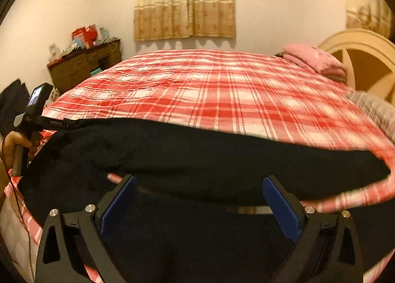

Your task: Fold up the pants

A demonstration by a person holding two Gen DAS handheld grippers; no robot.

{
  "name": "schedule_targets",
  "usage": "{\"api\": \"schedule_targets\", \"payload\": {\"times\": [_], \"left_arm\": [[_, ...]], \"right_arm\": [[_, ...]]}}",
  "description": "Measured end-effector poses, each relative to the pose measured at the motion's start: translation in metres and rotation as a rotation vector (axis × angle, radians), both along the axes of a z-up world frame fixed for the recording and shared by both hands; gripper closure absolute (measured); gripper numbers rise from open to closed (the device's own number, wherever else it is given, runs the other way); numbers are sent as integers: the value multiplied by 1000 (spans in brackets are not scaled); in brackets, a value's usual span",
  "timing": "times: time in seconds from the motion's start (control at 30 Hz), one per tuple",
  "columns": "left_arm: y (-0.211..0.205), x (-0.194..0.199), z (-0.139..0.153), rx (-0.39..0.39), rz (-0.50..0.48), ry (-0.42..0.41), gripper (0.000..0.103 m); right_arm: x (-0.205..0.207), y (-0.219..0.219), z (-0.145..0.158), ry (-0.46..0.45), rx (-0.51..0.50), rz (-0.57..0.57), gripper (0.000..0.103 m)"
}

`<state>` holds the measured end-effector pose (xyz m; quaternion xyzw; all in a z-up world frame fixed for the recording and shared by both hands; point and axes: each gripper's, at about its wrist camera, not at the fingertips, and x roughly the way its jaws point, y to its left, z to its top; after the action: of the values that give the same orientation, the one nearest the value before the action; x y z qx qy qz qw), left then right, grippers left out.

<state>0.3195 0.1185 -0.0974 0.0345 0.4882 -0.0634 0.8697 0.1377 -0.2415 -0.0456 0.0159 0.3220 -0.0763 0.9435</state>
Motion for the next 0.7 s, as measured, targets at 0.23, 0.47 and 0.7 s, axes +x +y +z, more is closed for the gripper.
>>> {"api": "schedule_targets", "payload": {"times": [0.23,0.47,0.7], "left_arm": [[3,-3,3,-41,-37,-6,50],[5,0,2,-72,-39,-24,48],[1,9,0,-82,-12,-37,42]], "right_arm": [[95,-10,-15,122,-58,172,9],[167,-23,-43,263,-92,241,9],[193,-41,-74,388,47,315,18]]}}
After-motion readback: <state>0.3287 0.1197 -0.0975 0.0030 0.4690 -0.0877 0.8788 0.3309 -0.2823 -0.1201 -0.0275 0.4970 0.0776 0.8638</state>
